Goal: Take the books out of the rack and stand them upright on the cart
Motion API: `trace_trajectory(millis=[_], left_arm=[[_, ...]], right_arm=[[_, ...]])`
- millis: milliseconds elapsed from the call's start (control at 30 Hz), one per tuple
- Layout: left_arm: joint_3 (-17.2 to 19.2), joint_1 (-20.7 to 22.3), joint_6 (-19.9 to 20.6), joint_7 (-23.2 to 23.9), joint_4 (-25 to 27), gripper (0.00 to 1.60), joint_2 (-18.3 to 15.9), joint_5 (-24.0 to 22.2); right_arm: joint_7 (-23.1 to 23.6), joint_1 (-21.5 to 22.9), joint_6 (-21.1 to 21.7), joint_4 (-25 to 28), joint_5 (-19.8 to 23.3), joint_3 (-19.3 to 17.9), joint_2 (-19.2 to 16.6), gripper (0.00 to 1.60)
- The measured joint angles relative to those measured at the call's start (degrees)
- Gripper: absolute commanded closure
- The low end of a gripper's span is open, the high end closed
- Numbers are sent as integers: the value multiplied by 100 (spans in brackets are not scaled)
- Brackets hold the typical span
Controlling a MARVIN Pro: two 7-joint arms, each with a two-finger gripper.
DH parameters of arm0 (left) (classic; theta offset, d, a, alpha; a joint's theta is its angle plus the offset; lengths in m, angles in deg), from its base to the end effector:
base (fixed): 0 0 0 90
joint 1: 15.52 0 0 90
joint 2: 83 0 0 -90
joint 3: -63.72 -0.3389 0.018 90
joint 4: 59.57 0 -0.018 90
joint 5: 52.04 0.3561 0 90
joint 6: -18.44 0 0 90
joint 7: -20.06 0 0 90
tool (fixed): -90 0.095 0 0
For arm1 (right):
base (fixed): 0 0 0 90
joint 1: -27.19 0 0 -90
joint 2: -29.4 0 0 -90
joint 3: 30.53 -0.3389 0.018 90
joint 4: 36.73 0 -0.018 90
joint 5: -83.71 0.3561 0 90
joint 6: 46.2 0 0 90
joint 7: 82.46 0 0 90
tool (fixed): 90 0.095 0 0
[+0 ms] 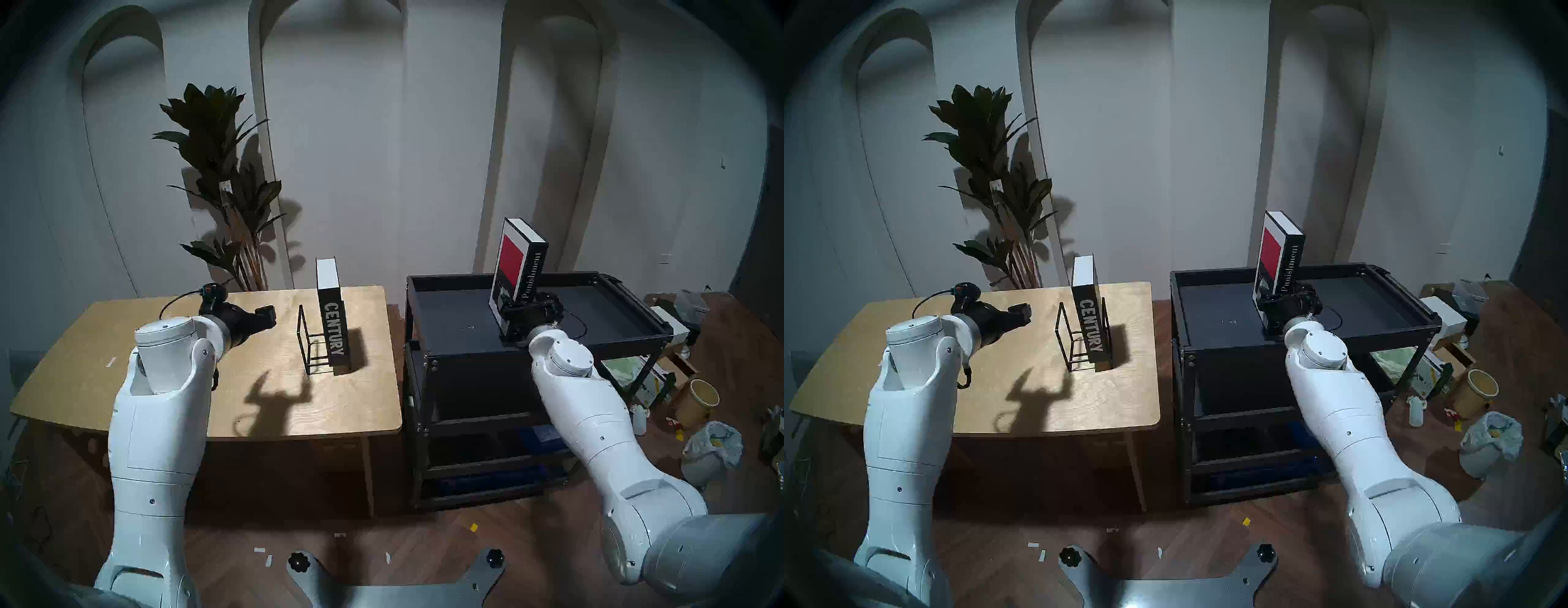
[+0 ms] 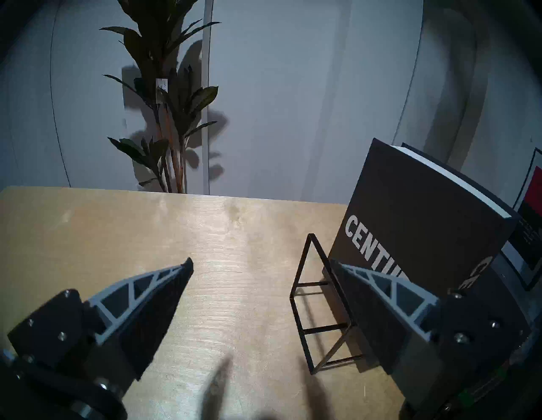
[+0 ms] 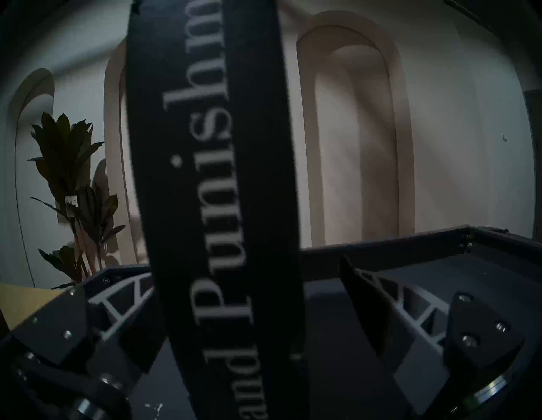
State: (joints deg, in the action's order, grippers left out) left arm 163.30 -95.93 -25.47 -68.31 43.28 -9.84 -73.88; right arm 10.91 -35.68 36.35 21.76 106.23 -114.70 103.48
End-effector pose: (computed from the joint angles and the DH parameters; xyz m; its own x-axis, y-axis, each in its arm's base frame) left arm 0.4888 0.1386 -0.2177 0.3590 0.1043 0.9275 0.0324 -0.9945 0.0993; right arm 0.6122 -0.1191 -0.3235 -0.0544 -0.0946 0.9940 -0.0093 -0.9954 -0.0952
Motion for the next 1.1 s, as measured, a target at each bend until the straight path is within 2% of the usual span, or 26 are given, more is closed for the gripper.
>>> trace_trajectory(millis=[300, 667, 1100], left_arm=[[-20, -3, -2, -17, -4, 0, 6, 0], [-180, -21, -98, -82, 11, 0, 3, 105], [-290, -190, -456, -599, 397, 0, 68, 465]], right_arm=[[23, -213, 171, 449, 161, -158, -56, 0], [51, -559, 585, 1228, 399, -338, -137, 0], [-106, -1251, 752, 2164, 627, -631, -188, 0]])
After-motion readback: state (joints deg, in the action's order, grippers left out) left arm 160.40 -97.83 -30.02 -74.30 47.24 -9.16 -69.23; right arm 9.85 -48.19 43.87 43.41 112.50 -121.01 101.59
